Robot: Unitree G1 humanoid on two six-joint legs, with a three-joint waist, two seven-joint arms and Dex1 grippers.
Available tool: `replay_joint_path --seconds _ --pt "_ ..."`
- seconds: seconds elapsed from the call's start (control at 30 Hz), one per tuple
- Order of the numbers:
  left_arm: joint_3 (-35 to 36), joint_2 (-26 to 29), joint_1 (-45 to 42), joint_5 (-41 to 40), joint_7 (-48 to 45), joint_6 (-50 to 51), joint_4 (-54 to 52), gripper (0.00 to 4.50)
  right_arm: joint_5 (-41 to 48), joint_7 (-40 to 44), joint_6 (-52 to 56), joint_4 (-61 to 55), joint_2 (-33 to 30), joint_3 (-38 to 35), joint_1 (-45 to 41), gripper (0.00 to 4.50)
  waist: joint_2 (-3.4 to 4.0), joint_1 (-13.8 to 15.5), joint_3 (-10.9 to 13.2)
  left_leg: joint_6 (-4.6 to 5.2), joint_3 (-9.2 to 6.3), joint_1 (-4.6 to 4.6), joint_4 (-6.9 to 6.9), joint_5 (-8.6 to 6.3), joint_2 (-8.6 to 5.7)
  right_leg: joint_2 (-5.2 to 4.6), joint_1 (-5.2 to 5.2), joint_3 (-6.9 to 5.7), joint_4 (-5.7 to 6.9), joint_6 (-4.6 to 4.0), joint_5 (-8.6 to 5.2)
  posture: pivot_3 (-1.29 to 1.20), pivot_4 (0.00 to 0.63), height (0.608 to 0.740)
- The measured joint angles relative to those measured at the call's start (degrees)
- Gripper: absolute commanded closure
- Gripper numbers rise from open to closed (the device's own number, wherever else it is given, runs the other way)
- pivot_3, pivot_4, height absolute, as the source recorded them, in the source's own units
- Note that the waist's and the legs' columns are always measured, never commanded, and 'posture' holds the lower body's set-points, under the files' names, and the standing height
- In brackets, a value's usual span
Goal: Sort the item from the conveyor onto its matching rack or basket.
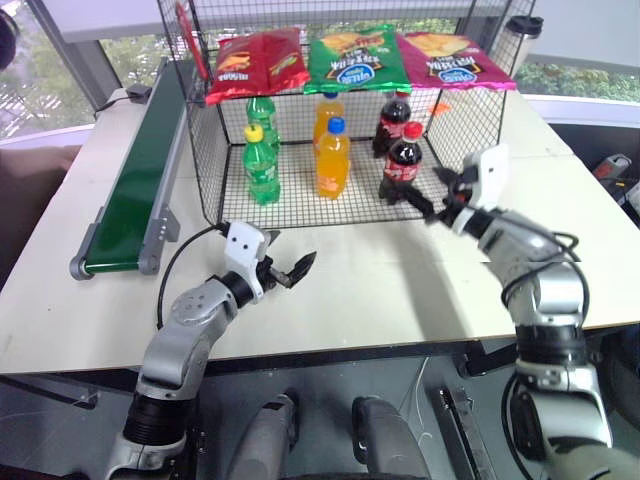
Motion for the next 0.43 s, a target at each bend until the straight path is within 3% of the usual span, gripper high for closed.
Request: replay_joint_path --seconds 0.17,0.43 --pt "1.3 1.07 1.53 -0.5 0.01 0.88 -0.03 0.0 1.24 -0.6 3.28 -8.59 4.63 6.11 10.52 0.13 -0.01 0.02 -0.01 -0.13 0.0 0.0 0.01 -0.08 -0.01 -0.04 0.02 0.0 -0.04 0.0 0.0 0.0 0.15 0.738" --pt "1.87 1.64 2.56 -1.39 -0.22 2.53 0.17 0.0 1.21 -1.18 3.06 -9.56 5.86 7.48 11.11 0.13 -0.02 0.35 -0.02 -0.15 -0.03 -0.02 0.05 -0.1 -0.03 -0.06 0.07 -0.04 -0.12 0.0 0.0 0.0 0.15 0.738"
